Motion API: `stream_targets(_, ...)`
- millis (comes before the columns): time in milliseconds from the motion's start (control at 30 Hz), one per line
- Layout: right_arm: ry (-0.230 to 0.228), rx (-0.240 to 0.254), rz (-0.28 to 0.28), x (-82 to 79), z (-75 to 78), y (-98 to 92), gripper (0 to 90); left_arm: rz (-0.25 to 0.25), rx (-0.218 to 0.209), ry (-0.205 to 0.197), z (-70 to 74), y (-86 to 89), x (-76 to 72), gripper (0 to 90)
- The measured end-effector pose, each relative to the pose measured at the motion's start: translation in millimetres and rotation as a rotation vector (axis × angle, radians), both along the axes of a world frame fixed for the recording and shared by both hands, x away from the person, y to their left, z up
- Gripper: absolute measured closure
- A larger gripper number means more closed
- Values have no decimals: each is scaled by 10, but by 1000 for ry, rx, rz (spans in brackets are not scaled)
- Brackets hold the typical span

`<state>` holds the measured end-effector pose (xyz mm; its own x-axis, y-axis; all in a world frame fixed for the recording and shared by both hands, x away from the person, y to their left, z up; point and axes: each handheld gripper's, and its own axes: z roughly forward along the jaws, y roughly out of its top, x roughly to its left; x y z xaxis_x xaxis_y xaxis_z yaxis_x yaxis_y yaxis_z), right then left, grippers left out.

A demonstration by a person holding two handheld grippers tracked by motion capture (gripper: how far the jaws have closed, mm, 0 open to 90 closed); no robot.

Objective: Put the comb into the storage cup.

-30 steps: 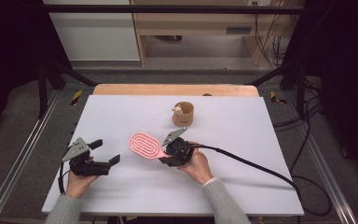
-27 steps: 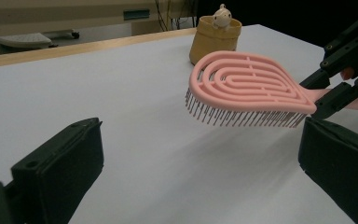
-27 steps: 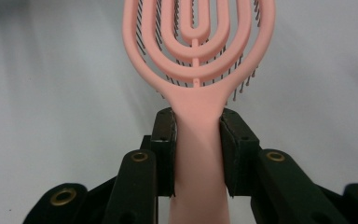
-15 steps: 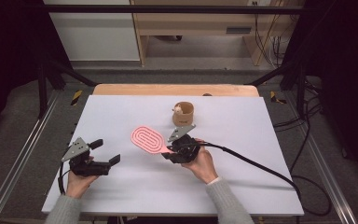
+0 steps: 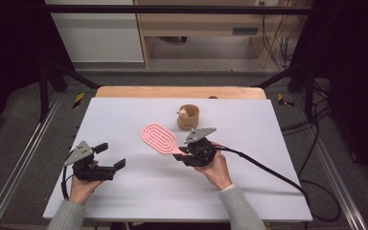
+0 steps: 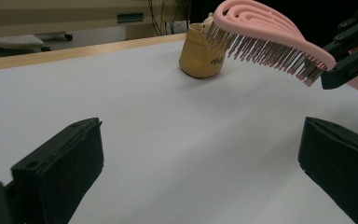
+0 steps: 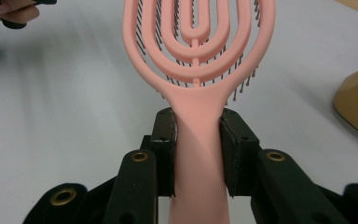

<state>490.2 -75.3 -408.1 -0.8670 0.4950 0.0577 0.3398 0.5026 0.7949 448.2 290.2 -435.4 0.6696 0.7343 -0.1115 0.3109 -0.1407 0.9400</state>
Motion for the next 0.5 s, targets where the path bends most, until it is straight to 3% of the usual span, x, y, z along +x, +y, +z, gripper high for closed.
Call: stream_targets(500,-25,90,-77,-87,6,-374,699,-10,-15,11,63,-151,-30,0)
